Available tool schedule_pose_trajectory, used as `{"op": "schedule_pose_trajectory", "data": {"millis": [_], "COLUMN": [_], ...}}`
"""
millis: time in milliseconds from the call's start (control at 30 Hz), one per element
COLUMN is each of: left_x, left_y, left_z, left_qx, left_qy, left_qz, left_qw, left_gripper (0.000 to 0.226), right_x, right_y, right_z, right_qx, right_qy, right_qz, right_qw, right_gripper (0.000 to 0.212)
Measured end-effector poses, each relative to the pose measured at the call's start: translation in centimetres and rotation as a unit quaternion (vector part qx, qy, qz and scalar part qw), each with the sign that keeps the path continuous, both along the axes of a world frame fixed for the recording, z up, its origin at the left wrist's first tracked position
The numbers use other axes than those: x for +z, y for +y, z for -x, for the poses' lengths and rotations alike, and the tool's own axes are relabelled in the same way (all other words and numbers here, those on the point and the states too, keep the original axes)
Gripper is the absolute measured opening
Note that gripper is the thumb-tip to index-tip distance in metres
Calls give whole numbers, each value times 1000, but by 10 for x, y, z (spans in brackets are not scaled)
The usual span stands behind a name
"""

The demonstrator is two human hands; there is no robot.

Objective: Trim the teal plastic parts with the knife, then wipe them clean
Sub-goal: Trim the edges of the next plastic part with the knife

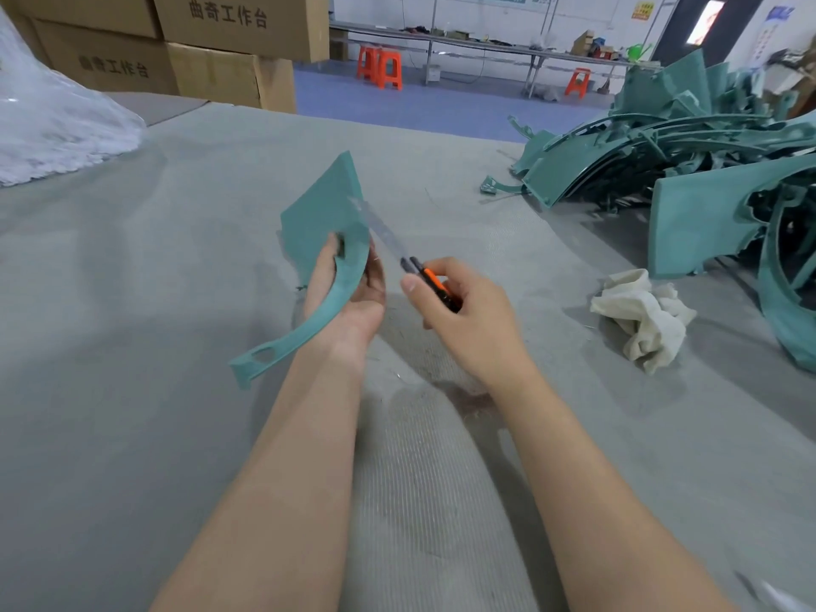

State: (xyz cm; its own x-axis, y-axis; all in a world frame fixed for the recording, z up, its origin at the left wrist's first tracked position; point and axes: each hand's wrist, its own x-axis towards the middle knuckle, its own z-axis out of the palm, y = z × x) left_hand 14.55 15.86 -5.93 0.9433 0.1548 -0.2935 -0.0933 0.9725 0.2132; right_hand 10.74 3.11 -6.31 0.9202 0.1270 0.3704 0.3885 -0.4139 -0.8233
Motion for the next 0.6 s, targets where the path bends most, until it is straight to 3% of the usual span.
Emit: {"op": "schedule_pose_trajectory", "data": {"millis": [167,367,600], "left_x": [-3,1,4], "left_y": [-2,-6,-7], "left_z": [1,4,1], "left_qx": [-52,-79,-32], "left_qy": [-75,-69,-53], "left_qz": [-41,-67,9], "left_qw": [995,992,998], "left_gripper": [21,15,13], "right_x": [-1,-4,-4], "right_y": [-5,-2,-2], "right_z": [-4,-4,-2], "right_qx": [-26,-22,-12], "right_qy": [2,4,-13], "right_qz": [-9,12,12], "right_qw": [1000,1000,1000], "right_gripper": [7,7,12]}}
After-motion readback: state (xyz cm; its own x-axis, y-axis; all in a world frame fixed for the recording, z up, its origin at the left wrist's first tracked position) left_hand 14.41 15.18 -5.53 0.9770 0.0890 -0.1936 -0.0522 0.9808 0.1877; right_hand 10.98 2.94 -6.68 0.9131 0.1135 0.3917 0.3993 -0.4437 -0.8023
